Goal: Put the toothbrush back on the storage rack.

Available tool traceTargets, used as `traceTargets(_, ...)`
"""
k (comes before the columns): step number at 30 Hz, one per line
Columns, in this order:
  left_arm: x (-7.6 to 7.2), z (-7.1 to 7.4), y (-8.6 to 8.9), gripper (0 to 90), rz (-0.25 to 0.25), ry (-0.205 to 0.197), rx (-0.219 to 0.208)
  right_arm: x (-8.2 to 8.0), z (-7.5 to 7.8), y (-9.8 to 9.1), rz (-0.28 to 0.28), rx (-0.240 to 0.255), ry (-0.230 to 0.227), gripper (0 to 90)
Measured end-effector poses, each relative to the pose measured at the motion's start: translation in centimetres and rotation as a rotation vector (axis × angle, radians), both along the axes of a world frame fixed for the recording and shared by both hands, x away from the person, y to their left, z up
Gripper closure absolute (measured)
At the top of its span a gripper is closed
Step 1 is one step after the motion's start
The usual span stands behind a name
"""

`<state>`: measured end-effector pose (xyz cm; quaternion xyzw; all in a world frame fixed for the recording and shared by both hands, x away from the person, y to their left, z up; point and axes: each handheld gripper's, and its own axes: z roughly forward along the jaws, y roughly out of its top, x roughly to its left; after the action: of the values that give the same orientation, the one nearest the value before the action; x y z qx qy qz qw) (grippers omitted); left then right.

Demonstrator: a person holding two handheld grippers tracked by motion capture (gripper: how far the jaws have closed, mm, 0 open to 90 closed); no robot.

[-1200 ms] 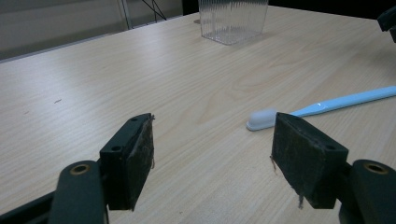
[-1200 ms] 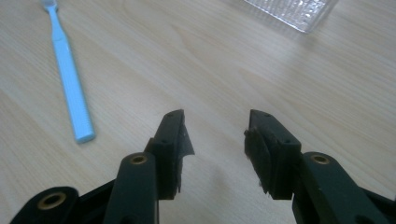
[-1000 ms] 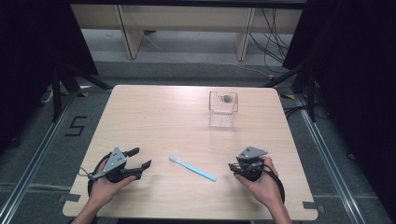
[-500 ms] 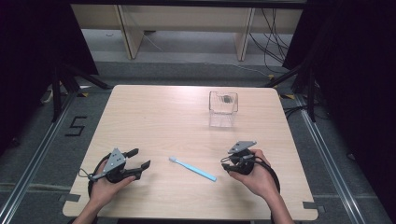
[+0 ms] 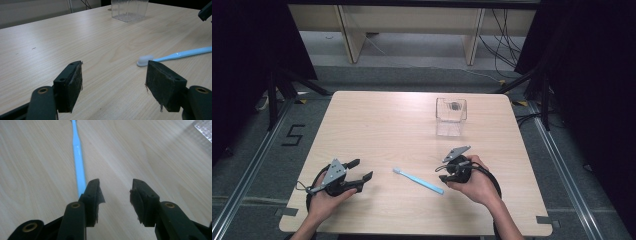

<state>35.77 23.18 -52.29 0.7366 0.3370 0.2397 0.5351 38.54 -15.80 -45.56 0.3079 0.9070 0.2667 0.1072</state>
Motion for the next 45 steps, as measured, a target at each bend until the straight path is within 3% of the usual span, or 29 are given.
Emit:
traceTargets(16,-0.1,0.1,-0.2,28.9,0.004,0.006,0.006,1.2,-0.6,3.2,0.111,-0.079,0.091,60.4)
traceTargets(35,0.0,0.1,-0.3,28.8,0.003,0.012,0.004,1.8,-0.3,4.3,0.147,-0.177,0.19,61.8)
traceTargets(38,0.0,0.1,-0.3,28.7,0.003,0.014,0.004,1.9,-0.1,4.6,0.161,-0.216,0.234,61.9)
traceTargets(45,0.0,0.1,-0.2,28.7,0.002,0.015,0.005,2.2,-0.1,4.9,0.175,-0.306,0.277,62.0)
